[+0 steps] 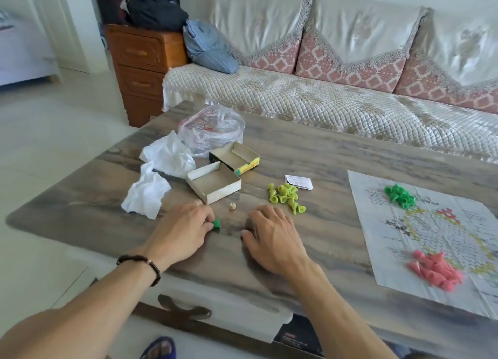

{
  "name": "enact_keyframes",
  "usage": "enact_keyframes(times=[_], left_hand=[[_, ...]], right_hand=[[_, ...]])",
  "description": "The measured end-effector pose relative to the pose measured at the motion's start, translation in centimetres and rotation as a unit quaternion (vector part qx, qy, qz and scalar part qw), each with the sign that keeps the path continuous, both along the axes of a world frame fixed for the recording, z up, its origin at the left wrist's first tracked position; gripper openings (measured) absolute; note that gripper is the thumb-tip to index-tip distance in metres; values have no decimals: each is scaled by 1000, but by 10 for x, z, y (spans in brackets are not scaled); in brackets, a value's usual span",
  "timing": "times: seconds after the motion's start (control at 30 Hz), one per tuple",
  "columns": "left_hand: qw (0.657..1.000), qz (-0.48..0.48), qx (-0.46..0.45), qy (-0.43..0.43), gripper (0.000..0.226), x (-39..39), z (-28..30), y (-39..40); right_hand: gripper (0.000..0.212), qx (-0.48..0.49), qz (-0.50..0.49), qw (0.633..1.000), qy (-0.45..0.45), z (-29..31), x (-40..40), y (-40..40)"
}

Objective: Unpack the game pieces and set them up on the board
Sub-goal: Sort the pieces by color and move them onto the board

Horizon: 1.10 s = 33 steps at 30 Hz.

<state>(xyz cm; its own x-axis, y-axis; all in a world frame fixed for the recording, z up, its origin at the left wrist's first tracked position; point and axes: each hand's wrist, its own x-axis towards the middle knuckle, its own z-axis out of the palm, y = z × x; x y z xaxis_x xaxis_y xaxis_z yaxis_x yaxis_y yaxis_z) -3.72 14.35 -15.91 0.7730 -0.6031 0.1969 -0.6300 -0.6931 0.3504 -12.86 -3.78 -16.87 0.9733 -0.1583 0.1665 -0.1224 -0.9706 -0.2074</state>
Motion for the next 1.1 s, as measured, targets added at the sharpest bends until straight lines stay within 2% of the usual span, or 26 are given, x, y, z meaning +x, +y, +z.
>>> enact_keyframes(times=[0.1, 0.2, 0.4, 0.53, 0.63, 0.83, 1.1], left_hand=[[999, -22, -26, -9, 6, -5, 3, -14], [996, -57, -69, 18, 5, -14, 10, -39], [987, -110, -118, 24, 7, -31, 27, -124], [979, -157, -132, 18, 9, -47, 32, -201], [972, -194, -133, 11, 12, -60, 32, -261], [969, -223, -110, 6, 22, -74, 19, -362], [976, -207, -62, 20, 26, -62, 6, -424]], right_hand=[[38, 24, 3, 1000, -18, 2, -3, -6], [35, 25, -21, 999, -38, 8, -12, -24], [36, -7, -95, 994, -48, 23, -47, -96], [42, -64, -139, 988, -27, 31, -81, -159], [44, -80, -176, 981, -25, 35, -107, -207], [48, -52, -229, 972, -19, 32, -135, -277], [48, -39, -225, 973, -20, 20, -129, -308]])
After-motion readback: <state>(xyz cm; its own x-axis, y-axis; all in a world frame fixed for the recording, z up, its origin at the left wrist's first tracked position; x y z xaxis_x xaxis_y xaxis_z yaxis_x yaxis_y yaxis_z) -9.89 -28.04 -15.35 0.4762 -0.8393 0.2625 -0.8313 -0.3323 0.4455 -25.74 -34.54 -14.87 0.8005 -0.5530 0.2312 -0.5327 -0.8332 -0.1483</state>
